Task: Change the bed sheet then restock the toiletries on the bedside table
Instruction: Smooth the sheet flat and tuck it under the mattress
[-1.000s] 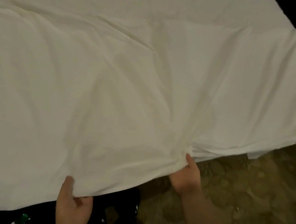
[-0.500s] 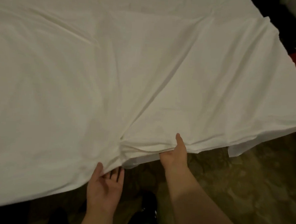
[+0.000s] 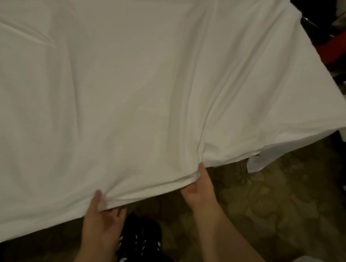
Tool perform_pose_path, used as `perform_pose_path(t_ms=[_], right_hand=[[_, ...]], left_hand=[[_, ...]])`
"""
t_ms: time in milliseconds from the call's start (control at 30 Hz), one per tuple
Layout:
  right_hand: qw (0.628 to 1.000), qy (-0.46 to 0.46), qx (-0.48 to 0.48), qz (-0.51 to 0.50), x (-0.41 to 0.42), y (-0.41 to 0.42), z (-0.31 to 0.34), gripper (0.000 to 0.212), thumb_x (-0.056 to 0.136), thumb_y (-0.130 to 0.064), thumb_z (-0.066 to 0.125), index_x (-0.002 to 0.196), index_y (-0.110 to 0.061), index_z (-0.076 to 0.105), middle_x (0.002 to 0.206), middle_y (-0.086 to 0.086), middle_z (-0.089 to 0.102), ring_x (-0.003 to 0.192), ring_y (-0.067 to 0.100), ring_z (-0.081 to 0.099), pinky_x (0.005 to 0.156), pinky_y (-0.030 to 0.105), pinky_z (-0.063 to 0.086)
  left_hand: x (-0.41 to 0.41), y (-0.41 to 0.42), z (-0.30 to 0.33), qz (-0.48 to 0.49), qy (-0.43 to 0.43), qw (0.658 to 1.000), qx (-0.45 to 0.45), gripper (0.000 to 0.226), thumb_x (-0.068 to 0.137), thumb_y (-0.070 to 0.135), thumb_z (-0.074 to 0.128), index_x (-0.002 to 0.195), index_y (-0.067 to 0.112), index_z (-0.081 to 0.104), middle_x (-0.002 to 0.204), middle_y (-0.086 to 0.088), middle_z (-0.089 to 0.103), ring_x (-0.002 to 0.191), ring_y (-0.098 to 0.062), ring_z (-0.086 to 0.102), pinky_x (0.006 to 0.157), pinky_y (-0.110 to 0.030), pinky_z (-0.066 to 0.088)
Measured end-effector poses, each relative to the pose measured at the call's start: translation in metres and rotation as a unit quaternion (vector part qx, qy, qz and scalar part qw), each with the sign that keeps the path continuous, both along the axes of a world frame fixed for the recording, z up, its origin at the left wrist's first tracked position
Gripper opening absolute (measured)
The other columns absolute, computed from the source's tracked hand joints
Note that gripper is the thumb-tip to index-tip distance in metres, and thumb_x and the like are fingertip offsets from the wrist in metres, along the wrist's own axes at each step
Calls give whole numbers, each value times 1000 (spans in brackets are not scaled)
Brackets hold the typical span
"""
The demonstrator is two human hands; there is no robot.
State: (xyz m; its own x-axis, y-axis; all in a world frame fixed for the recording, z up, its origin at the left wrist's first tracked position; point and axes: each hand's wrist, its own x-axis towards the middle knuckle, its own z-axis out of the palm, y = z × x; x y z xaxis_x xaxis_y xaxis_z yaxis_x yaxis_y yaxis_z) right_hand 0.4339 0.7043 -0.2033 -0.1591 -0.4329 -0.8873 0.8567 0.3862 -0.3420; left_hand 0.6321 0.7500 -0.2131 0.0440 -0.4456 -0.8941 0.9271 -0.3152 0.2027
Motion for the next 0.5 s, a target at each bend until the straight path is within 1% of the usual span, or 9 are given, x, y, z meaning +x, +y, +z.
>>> perform_pose_path(t_ms=[33,67,100,167,233,300,367,433,500], right_hand=[[997,11,53,50,-4,0,-1,19,94,-19,55,103,-5,65,96,16,68,91,30,62,73,38,56],[985,53,122,109,-7,2,0,16,95,-11,51,96,-2,64,90,15,66,84,28,60,63,36,55],[964,99,182,165,-12,4,0,15,95,-7,48,97,-1,61,91,13,63,84,26,58,63,34,52],[943,162,205,206,-29,6,-2,29,95,-12,50,122,-3,54,117,12,59,106,27,55,86,37,46],[969,157,135,137,-52,-1,-4,50,95,-24,55,140,-9,40,139,12,47,125,28,46,101,39,37],[981,166,77,67,-76,-19,-4,57,92,-31,59,142,-14,38,140,10,46,126,28,44,102,38,36],[980,185,67,6,-103,-37,-7,61,87,-33,65,140,-16,40,134,8,51,119,27,49,101,36,40],[975,200,74,-55,-132,-52,-9,64,84,-32,69,139,-16,41,131,7,53,114,27,51,96,37,44],[968,220,89,-80,-159,-61,-11,69,82,-33,70,141,-16,38,134,6,51,114,28,51,94,38,44]], left_hand=[[-18,-3,-2,-17,17,1000,13,75,34,20,91,105,20,66,115,-7,67,107,-23,60,97,-38,42],[-36,-7,-4,-31,22,999,25,66,52,16,86,114,19,64,119,-7,66,108,-23,60,98,-37,44],[-49,-10,-3,-33,13,998,46,54,71,14,76,122,19,60,121,-6,64,109,-22,60,96,-36,46],[-65,-17,-9,4,-23,996,83,39,86,16,64,124,20,59,117,-3,65,106,-21,61,94,-35,49],[-67,-22,-7,31,-26,996,80,39,82,23,68,120,21,62,113,-2,68,105,-20,63,95,-35,50],[-71,-22,-6,30,4,999,17,60,59,29,82,116,22,65,111,-3,70,105,-21,66,94,-37,50],[-89,-21,-6,0,51,998,-37,85,38,30,90,119,21,64,114,-5,69,107,-23,65,96,-38,48],[-114,-23,-3,-23,62,996,-55,82,46,28,88,123,20,62,118,-6,67,110,-26,63,98,-41,45],[-142,-28,4,-34,17,999,-36,61,66,30,77,124,23,60,120,-3,65,113,-24,60,100,-41,41]])
